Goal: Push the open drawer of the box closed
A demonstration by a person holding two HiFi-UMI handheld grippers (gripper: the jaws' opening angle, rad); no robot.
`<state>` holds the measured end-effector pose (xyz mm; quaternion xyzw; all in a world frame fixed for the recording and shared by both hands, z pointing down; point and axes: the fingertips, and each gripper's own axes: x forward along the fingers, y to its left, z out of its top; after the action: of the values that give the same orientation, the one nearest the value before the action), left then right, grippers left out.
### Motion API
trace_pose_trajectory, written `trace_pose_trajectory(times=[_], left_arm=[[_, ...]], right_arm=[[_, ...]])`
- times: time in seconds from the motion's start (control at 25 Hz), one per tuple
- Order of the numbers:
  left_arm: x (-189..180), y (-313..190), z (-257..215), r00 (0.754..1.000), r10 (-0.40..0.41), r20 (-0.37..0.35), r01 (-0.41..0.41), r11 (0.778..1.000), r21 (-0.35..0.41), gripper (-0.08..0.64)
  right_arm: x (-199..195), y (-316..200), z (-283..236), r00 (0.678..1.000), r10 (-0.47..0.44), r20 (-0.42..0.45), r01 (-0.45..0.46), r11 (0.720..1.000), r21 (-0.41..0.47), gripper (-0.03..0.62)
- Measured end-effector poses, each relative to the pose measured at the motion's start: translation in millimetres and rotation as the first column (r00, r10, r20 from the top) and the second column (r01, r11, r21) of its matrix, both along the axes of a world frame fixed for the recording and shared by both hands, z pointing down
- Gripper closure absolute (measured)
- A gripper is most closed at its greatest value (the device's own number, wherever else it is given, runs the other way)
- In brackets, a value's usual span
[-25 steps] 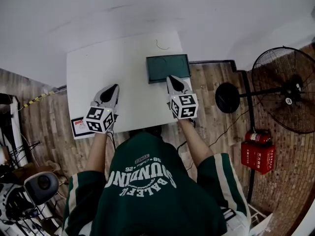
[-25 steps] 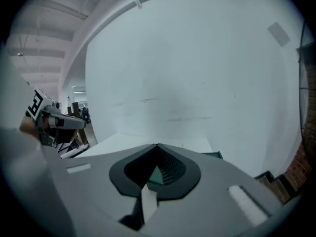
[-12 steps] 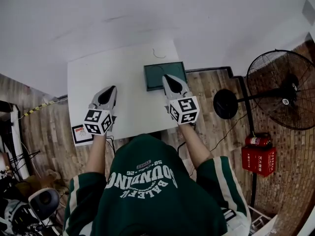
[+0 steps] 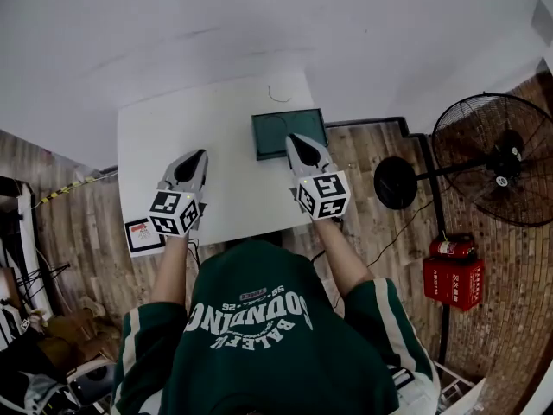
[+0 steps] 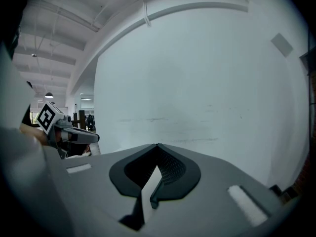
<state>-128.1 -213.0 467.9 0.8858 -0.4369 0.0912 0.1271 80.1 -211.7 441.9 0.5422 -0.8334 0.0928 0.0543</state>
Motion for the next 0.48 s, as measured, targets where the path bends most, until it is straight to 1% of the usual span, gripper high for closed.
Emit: trace_pose_trajectory(times=[0.48], left_arm=[[4, -3, 6, 1.000, 0.002, -0.002, -0.002, 1.000, -0.014, 0.508]], right_arm=[[5, -3, 12, 1.000, 0.008, 0.012, -0.007, 1.000, -0.029, 0.591]])
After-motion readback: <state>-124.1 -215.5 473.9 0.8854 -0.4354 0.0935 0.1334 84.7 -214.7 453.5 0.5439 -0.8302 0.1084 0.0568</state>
